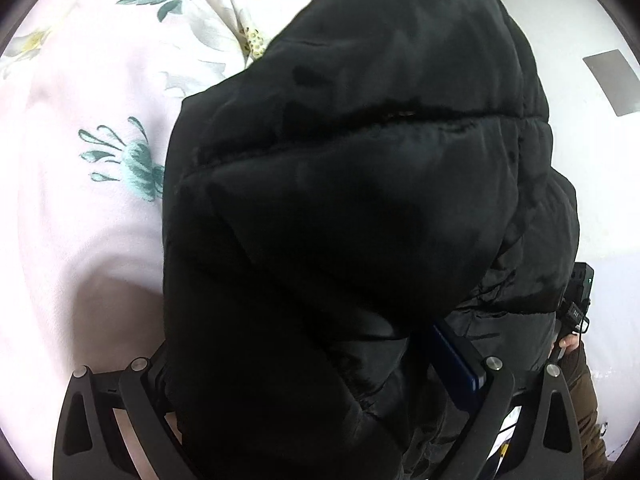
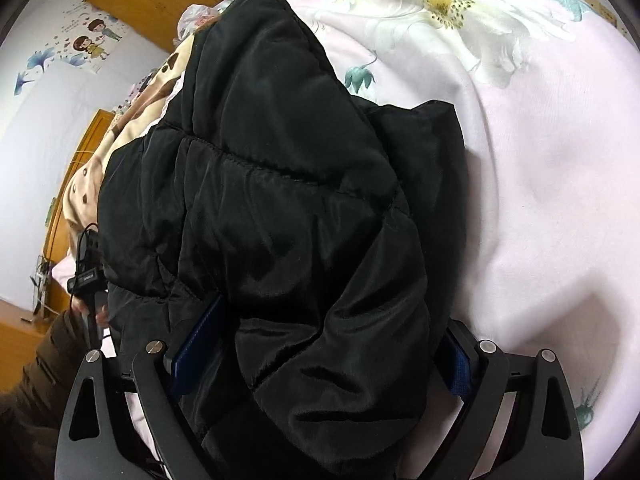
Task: Fold large clothes
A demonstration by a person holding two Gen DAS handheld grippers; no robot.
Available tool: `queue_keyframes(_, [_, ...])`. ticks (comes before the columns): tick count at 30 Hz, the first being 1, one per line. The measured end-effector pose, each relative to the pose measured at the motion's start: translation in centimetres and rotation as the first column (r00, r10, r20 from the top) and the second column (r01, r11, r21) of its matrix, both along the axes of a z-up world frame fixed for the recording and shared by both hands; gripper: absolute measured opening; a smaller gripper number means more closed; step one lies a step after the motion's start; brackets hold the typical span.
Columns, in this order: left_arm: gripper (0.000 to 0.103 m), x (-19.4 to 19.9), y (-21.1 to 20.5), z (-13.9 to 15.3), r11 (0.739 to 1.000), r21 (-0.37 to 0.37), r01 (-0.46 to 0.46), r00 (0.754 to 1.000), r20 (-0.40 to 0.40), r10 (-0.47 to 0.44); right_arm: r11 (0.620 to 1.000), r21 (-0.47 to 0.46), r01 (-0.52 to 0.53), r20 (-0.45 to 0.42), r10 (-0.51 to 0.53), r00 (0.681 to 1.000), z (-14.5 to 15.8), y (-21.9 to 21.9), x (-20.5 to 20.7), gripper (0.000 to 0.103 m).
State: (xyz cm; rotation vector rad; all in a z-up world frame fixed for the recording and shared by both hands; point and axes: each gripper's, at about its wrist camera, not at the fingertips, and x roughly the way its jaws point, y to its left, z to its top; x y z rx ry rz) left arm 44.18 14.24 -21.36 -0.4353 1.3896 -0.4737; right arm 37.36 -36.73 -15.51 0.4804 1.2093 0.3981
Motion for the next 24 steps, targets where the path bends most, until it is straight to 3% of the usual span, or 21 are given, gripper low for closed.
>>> queue_keyframes(4, [0.097,0.2,-0.3,0.6,1.0,-0.002,0.011,1.0,0.002,-0.011,1.0,0.028,-0.012,-0.004,0.012,1.0,-0.3,0.0,-0.5,0.091])
queue_keyframes(14, [0.07,0.0,-1.6,2.7,0.999,0.034,0.02,0.999,0.029,-0.021,0.999,0.0,-0.034,0.034,0.034,0.999,0.9,1.6,-1.3,0.063])
queue_keyframes(17, [0.07,0.2,-1.9,2.9,0.999,0.048,0.023,1.0,0.018,-0.024,0.999,-0.025,-0.039,0.043,0.04,0.998,1.0,2.3,-1.5,0.058])
queue_keyframes(22, [0.083,0.6,-2.4,2.2,0.999,0.045,0.008,1.0,-0.007,-0.008,1.0,-0.001,-0.029,0.032,0.029,0.999,0.5,2.5,-1.4,0.058])
queue_keyframes(24, [0.083,0.6,-2.4,2.2,0.999,0.042,-0.001,1.0,-0.009,0.001,1.0,0.01,-0.021,0.022,0.021,1.0,0.4,2.3,-1.3,0.058])
